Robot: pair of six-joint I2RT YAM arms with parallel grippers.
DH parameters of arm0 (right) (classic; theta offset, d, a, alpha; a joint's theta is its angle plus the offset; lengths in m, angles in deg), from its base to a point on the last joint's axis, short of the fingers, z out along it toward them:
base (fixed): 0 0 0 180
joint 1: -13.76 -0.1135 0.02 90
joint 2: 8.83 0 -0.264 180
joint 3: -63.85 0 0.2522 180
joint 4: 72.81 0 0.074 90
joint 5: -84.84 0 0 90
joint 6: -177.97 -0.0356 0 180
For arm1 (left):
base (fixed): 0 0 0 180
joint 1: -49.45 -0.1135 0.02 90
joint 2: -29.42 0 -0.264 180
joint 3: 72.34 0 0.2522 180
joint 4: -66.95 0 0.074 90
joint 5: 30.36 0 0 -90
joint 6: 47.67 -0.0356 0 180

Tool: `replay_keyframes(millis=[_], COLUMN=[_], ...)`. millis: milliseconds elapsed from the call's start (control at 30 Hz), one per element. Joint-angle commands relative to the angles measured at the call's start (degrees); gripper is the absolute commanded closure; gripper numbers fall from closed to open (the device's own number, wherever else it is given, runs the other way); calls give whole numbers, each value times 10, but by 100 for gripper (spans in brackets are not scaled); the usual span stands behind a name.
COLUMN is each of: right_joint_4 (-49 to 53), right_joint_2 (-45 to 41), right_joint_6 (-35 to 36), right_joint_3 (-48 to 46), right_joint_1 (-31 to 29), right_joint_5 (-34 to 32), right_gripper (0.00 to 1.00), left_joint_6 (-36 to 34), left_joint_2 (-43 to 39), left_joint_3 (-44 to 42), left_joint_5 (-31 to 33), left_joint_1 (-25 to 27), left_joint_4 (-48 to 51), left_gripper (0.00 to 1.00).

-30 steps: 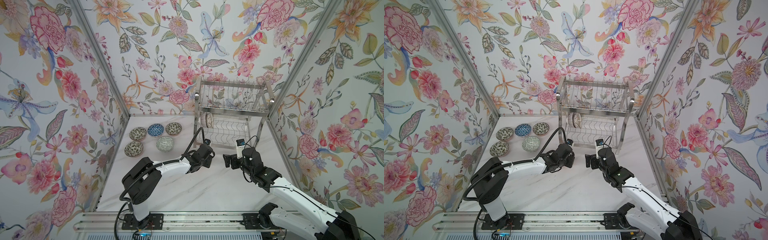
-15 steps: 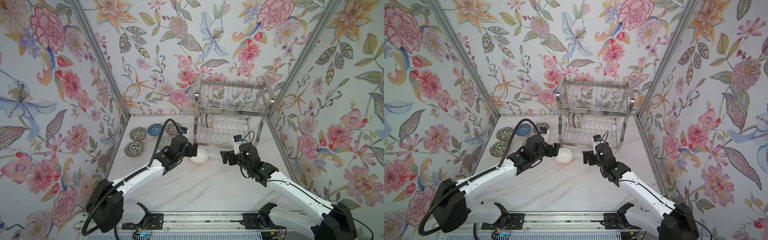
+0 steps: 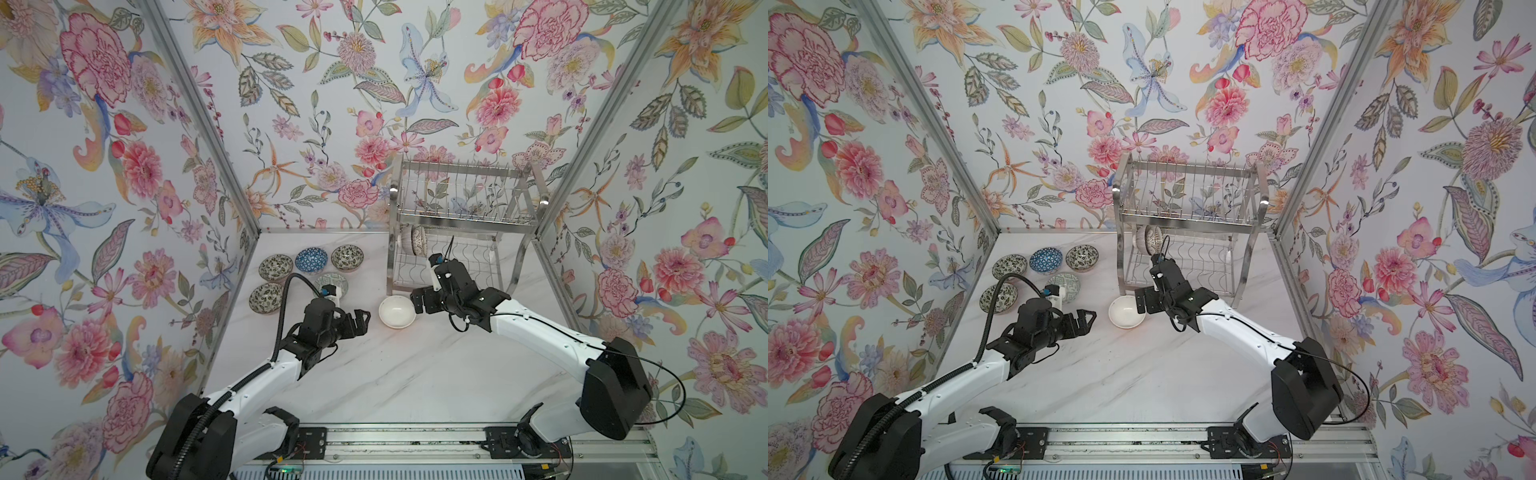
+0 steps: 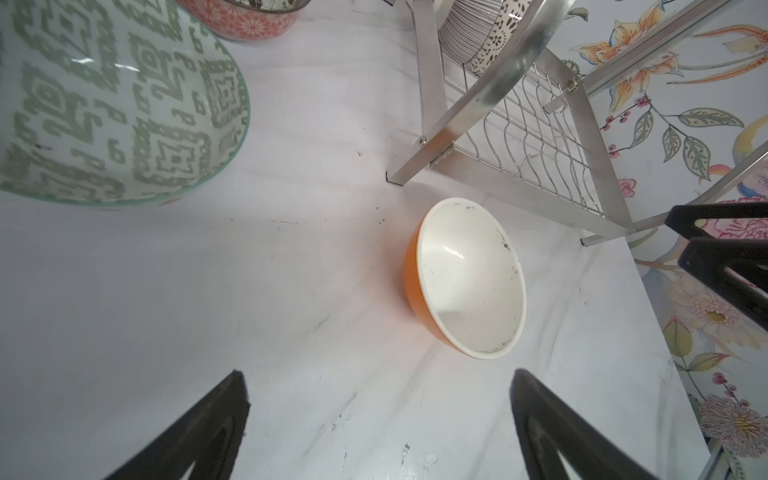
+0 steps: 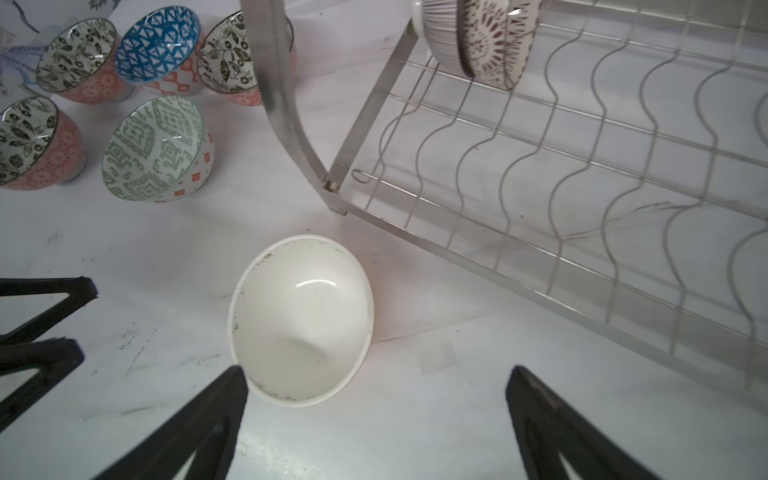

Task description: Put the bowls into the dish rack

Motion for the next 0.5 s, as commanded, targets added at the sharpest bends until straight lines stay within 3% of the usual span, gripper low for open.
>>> replay_keyframes(millis=[0, 300, 467], right_joint_4=[30, 29, 28], right_joint_2=[52, 171, 196], right_joint_6=[-28, -57, -48], right_joint_3=[51, 109, 117], right_joint_1=[-26, -61, -78], right_joint_5=[1, 12, 12], right_gripper=[1, 1, 8], left_joint_6=[54, 157, 159], left_joint_2=[-16, -10, -32], left_joint_3=[-37, -155, -182], left_joint_5=[-65, -125, -137], left_joint_1=[-19, -29, -33], left_joint_4=[-87, -242, -234], left_gripper=[1, 1, 1])
